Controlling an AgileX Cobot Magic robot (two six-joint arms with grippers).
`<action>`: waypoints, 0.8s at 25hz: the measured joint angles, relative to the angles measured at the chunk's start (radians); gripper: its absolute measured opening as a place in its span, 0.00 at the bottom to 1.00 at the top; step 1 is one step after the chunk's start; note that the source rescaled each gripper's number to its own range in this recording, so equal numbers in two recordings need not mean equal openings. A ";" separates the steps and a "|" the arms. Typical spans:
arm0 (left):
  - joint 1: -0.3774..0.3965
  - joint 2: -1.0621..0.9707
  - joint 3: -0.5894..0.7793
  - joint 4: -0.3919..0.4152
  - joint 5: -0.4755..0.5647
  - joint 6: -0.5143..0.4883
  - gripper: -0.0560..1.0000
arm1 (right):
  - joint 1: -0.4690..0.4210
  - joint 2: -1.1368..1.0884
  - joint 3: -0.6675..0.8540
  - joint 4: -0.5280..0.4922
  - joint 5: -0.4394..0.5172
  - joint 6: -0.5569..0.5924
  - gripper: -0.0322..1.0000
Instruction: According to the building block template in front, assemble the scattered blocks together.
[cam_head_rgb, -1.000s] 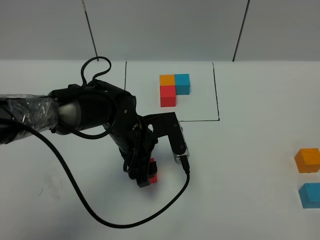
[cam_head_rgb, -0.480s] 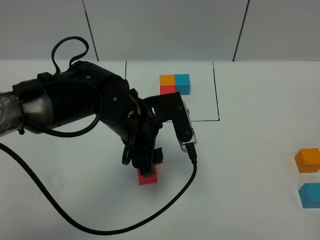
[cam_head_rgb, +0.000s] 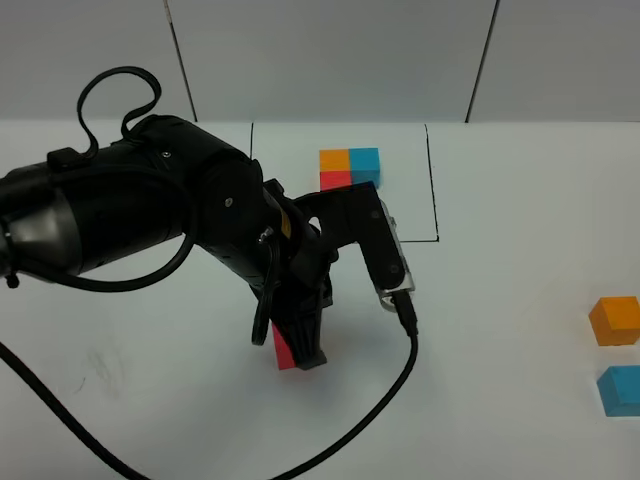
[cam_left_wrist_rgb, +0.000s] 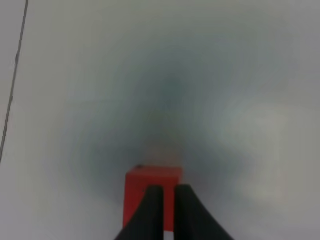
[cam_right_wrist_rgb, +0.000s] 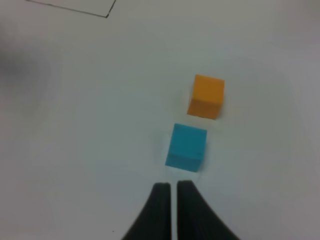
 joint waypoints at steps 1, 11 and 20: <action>-0.003 -0.004 0.000 0.010 0.000 -0.047 0.07 | 0.000 0.000 0.000 0.000 0.000 0.000 0.03; -0.005 -0.040 0.000 0.294 0.044 -1.024 0.06 | 0.000 0.000 0.000 0.000 0.000 0.000 0.03; 0.017 -0.054 0.000 0.471 0.133 -1.254 0.06 | 0.000 0.000 0.000 0.000 0.000 0.000 0.03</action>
